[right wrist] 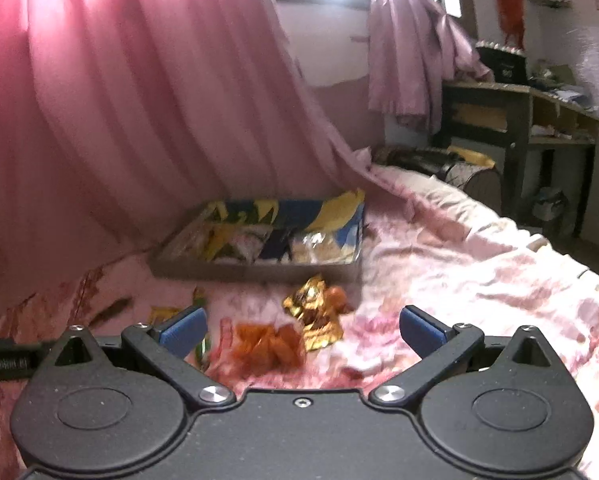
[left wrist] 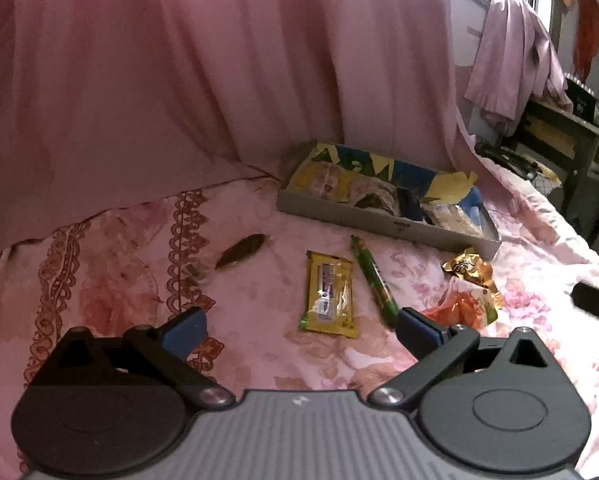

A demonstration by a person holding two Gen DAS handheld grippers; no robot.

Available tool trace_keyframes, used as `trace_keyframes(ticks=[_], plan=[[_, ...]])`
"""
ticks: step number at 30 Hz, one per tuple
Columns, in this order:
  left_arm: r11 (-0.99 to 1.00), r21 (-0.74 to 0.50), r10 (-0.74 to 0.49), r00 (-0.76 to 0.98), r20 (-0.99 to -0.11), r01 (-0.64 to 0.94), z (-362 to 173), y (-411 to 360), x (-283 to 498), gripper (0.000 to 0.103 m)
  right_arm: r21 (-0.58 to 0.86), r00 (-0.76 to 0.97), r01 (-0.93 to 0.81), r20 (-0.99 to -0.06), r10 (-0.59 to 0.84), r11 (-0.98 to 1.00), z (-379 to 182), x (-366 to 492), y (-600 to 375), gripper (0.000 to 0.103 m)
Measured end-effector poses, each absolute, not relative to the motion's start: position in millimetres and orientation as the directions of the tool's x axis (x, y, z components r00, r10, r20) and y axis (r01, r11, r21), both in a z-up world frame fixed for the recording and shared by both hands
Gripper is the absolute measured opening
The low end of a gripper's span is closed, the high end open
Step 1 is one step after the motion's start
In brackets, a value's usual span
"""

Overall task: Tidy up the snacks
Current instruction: 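Open both tools to drop the two bags into the tray, then move both tools back toward the loose snacks beside the tray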

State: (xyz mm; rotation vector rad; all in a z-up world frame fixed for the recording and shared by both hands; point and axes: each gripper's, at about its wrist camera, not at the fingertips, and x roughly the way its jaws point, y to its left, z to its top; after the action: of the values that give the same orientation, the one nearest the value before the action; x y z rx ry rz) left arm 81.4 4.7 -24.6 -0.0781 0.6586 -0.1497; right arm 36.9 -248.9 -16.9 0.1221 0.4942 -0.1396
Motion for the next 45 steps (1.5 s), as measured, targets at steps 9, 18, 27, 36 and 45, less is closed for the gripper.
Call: trace_keyframes(ticks=[9,18,27,36,45], plan=[[0.98,-0.141,-0.2,0.685,-0.701,0.141,-34,6,99,0.103,0.033,0.809,0.044,-0.588,-0.016,0.998,-28,50,-230,0.102],[0.965,-0.071,-0.222,0.649,-0.728,0.251,-41,-4,130,0.103,-0.007,0.716,-0.083,-0.696,0.055,0.997,-44,85,-225,0.102],[0.951,-0.095,-0.265,0.616,-0.742,0.294,-63,-7,178,0.103,-0.142,0.697,-0.226,-0.715,0.058,0.964,-67,135,-227,0.102],[0.946,-0.109,-0.274,0.571,-0.774,0.307,-89,-14,210,0.103,-0.338,0.685,-0.444,-0.725,0.071,0.83,-100,173,-220,0.102],[0.934,-0.132,-0.3,0.53,-0.793,0.331,-105,-18,229,0.103,-0.265,0.642,-0.423,-0.762,0.08,0.867,-115,199,-229,0.098]])
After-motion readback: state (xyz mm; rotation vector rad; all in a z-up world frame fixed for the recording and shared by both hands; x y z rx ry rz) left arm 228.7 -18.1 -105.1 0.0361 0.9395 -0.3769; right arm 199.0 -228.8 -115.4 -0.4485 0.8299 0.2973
